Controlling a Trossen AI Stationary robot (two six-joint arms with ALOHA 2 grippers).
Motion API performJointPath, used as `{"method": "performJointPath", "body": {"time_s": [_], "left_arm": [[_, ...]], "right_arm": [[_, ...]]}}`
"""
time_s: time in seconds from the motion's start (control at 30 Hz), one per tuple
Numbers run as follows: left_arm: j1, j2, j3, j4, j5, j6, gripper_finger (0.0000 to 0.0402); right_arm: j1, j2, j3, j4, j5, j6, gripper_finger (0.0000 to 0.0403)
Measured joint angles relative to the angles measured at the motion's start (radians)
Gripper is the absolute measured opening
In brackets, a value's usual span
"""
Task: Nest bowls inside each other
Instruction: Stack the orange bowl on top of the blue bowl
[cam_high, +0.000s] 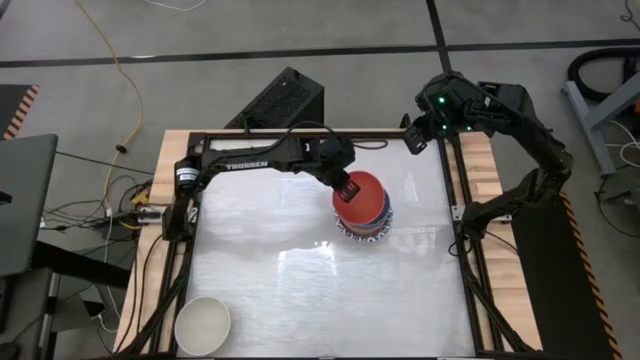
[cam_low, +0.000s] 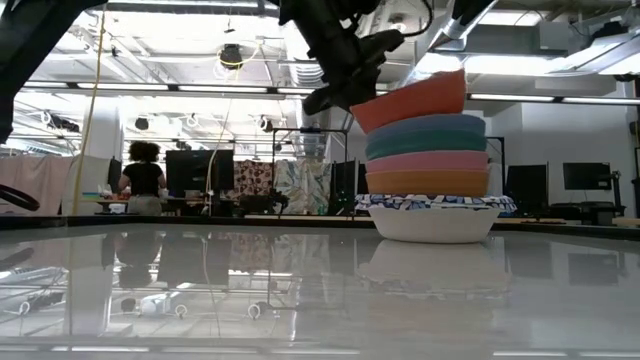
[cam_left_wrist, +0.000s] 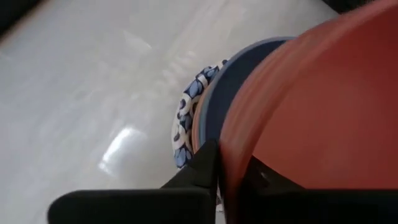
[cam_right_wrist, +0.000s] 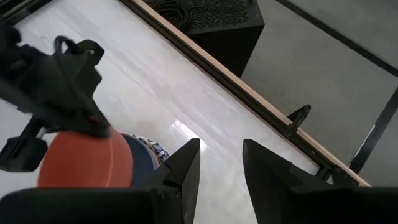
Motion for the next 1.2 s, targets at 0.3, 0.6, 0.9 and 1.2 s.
{"method": "performJointPath", "body": {"time_s": [0.3,0.6,0.9,1.2], "left_arm": [[-0.037,0.0,0.0,0.071,-0.035,0.133,0.01],[-0.01,-0.043,0.0,0.076,0.06,0.093,0.0181],[0.031,-0.069,0.0,0.035,0.1,0.131,0.0194],[0.094,-0.204,0.0,-0.007,0.157,0.143,0.0194]], "right_arm": [[0.0,0.0,0.0,-0.019,0.0,0.0,0.014],[0.0,0.0,0.0,-0.024,0.0,0.0,0.014],[0.003,-0.003,0.0,-0.019,-0.013,-0.022,0.014],[0.003,-0.017,0.0,0.002,-0.103,-0.057,0.014]]}}
